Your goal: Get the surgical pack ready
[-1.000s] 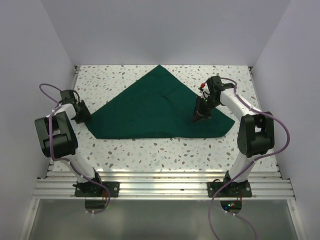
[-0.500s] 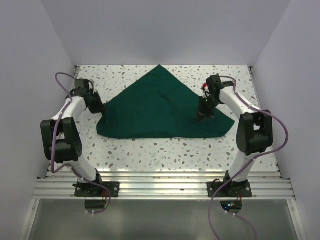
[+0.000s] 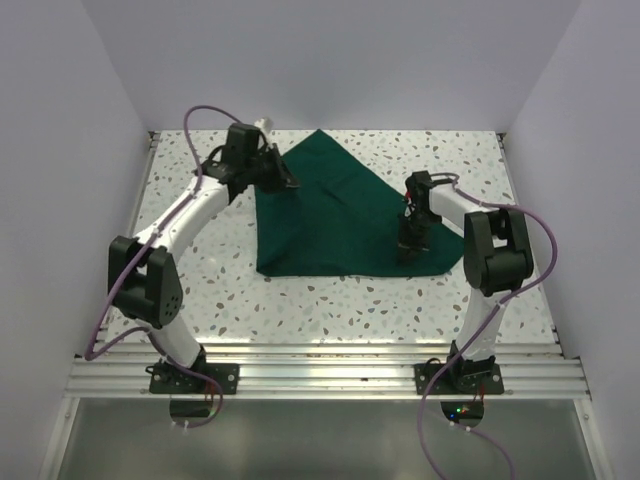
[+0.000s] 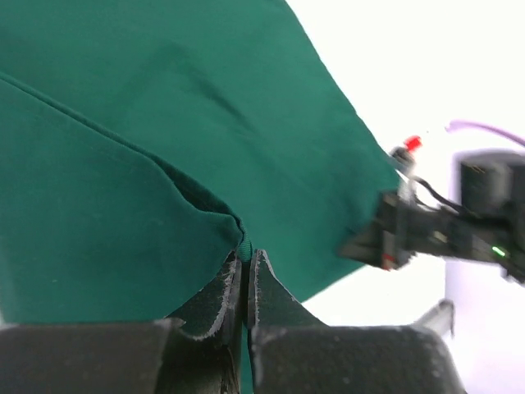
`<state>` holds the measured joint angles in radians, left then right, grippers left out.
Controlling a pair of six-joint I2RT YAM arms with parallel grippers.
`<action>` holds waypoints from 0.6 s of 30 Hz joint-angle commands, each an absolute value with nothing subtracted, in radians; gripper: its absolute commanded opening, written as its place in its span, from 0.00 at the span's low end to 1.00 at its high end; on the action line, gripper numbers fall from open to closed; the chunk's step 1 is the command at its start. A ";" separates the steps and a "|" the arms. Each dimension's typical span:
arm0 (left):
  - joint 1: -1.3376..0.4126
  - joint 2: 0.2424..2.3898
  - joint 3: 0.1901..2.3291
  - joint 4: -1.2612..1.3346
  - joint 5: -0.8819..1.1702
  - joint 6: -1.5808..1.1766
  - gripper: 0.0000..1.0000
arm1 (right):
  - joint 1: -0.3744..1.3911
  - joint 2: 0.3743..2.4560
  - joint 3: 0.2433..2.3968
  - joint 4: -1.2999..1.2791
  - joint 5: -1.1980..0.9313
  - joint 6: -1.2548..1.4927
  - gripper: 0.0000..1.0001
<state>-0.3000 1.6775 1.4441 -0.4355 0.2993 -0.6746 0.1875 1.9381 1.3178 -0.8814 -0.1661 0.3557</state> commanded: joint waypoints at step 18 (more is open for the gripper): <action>-0.627 2.100 1.841 -0.422 0.397 -0.750 0.00 | 0.178 2.028 1.295 -0.816 -0.155 0.400 0.00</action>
